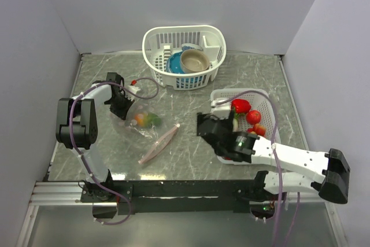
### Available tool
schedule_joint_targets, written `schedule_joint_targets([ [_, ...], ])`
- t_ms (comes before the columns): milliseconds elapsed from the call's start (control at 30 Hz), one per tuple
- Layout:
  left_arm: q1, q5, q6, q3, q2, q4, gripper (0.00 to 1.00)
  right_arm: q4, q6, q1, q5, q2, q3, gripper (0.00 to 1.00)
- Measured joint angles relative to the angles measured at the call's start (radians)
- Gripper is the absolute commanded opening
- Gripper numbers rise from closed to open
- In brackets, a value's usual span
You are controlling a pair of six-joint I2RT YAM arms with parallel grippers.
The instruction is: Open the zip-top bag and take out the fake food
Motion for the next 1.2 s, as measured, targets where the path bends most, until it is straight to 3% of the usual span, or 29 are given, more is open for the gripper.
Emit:
schedule_joint_targets([
  [33,0.000,0.000,0.000,0.000,0.000,0.000,0.01,0.059,-0.046,0.045,-0.030,0.008,-0.002,0.56],
  [100,0.000,0.000,0.000,0.000,0.000,0.000,0.01,0.165,-0.124,0.119,-0.095,0.052,-0.002,0.36],
  [133,0.000,0.000,0.000,0.000,0.000,0.000,0.01,0.208,-0.141,0.141,-0.127,0.088,-0.002,0.10],
  [167,0.000,0.000,0.000,0.000,0.000,0.000,0.01,0.254,-0.157,0.158,-0.157,0.131,-0.003,0.00],
  [333,0.000,0.000,0.000,0.001,0.000,-0.001,0.01,0.444,-0.195,0.211,-0.264,0.335,-0.076,0.00],
  [567,-0.001,0.000,0.000,0.003,0.003,-0.003,0.01,0.608,-0.239,0.225,-0.351,0.541,-0.038,0.00],
  [667,-0.002,0.000,0.000,0.003,0.003,-0.003,0.01,0.666,-0.261,0.220,-0.367,0.611,0.024,0.02],
  [767,-0.005,0.000,0.000,0.003,0.003,-0.003,0.01,0.715,-0.274,0.202,-0.391,0.668,0.093,0.10],
  [867,-0.015,0.010,0.000,-0.003,-0.002,-0.008,0.01,0.760,-0.277,0.168,-0.417,0.714,0.136,0.31],
  [900,-0.021,0.014,0.001,-0.007,-0.007,-0.011,0.01,0.774,-0.278,0.153,-0.427,0.730,0.145,0.52],
  [933,-0.027,0.021,0.001,-0.012,-0.011,-0.021,0.01,0.780,-0.277,0.142,-0.435,0.742,0.151,0.59],
  [1000,-0.043,0.040,0.004,-0.016,-0.015,-0.047,0.01,0.788,-0.277,0.114,-0.452,0.769,0.169,0.69],
  [1200,-0.080,0.076,0.020,-0.016,-0.024,-0.101,0.01,0.812,-0.294,0.063,-0.473,0.816,0.231,0.80],
])
